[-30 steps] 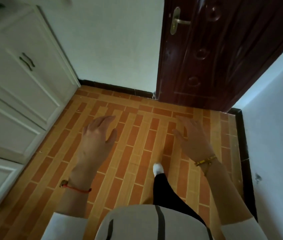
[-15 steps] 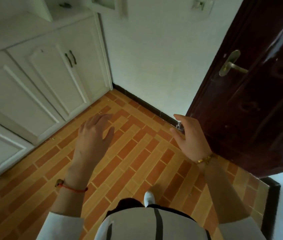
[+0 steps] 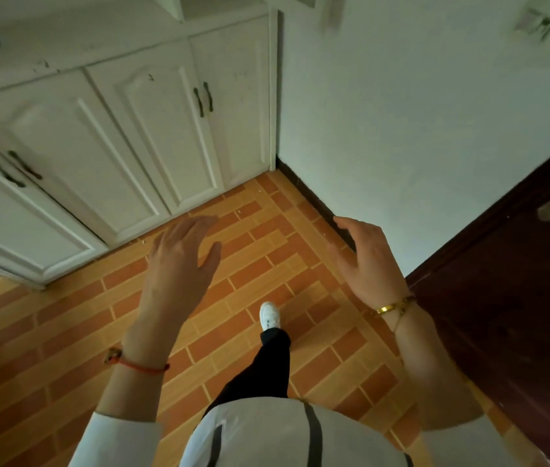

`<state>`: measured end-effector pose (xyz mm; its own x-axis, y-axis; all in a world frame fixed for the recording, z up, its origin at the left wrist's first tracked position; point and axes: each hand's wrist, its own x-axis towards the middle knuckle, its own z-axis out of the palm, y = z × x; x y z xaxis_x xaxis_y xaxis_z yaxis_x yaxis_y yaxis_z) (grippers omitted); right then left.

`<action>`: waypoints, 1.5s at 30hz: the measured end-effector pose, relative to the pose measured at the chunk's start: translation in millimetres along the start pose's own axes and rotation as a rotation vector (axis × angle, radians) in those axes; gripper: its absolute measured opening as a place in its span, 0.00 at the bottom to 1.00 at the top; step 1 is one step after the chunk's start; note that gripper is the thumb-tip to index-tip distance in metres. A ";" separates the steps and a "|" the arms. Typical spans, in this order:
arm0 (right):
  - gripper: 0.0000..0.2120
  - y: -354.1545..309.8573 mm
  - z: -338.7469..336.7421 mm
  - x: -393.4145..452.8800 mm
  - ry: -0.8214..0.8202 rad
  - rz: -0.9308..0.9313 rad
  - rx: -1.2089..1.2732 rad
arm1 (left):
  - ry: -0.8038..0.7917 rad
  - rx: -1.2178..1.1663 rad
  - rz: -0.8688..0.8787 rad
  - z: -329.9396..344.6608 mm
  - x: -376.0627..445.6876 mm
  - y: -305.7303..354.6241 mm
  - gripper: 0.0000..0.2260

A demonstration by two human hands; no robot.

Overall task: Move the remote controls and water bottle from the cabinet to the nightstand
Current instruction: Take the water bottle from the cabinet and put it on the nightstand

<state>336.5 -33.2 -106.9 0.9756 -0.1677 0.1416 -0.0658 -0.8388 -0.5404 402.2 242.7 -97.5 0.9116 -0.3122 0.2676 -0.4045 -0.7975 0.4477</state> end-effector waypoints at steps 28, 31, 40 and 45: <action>0.22 60.7 31.9 485.8 -0.024 -0.107 0.109 | 0.096 0.095 -0.131 72.8 431.7 -61.9 0.18; 0.22 67.3 32.7 543.7 -0.037 -0.153 0.104 | 0.126 0.106 -0.165 84.5 479.1 -65.2 0.18; 0.22 78.2 22.4 707.6 -0.115 -0.310 0.108 | 0.231 0.096 -0.247 107.0 609.2 -66.8 0.18; 0.22 71.3 23.2 765.8 -0.138 -0.389 0.132 | 0.251 0.118 -0.294 109.0 657.4 -69.3 0.19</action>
<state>1083.8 -209.4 -56.2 0.9420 0.2262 0.2478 0.3307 -0.7510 -0.5716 1037.5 36.5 -45.7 0.9348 0.0625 0.3496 -0.1046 -0.8922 0.4394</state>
